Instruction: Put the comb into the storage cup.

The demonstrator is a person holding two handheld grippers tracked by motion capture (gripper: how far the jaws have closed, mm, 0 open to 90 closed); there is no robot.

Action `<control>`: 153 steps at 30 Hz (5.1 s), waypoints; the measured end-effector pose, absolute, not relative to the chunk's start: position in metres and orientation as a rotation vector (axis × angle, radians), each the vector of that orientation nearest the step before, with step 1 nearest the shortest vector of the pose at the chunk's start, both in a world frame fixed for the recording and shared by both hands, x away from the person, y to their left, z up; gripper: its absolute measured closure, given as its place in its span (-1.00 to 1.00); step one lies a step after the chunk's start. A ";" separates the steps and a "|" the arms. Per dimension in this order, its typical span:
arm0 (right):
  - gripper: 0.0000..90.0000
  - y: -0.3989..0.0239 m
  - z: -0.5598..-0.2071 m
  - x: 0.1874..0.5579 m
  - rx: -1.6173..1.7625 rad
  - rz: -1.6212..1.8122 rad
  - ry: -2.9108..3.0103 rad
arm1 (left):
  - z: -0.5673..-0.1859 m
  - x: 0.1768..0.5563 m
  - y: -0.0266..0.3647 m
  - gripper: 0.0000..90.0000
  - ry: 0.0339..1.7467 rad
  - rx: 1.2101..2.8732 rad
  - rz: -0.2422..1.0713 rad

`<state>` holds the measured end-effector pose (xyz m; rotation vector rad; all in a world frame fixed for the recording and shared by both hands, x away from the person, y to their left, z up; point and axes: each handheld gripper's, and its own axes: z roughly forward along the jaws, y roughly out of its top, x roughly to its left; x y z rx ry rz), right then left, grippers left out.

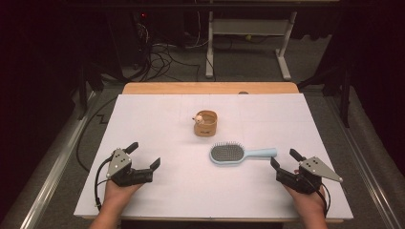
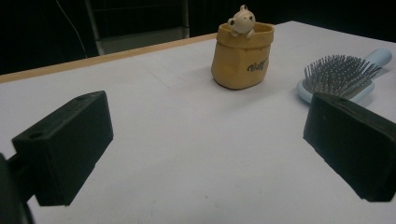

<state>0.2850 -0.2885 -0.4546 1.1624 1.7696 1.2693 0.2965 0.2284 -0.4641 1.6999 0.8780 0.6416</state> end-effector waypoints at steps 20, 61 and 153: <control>0.83 -0.276 -0.455 0.301 1.152 1.236 1.845 | -0.464 0.297 0.226 -0.98 0.868 1.700 0.624; 1.00 -0.256 -0.455 0.369 1.224 0.810 2.191 | -0.463 0.295 0.223 -1.00 0.841 1.684 0.605; -1.00 -0.305 -0.454 0.290 1.243 1.228 1.842 | -0.464 0.295 0.223 -1.00 0.849 1.703 0.585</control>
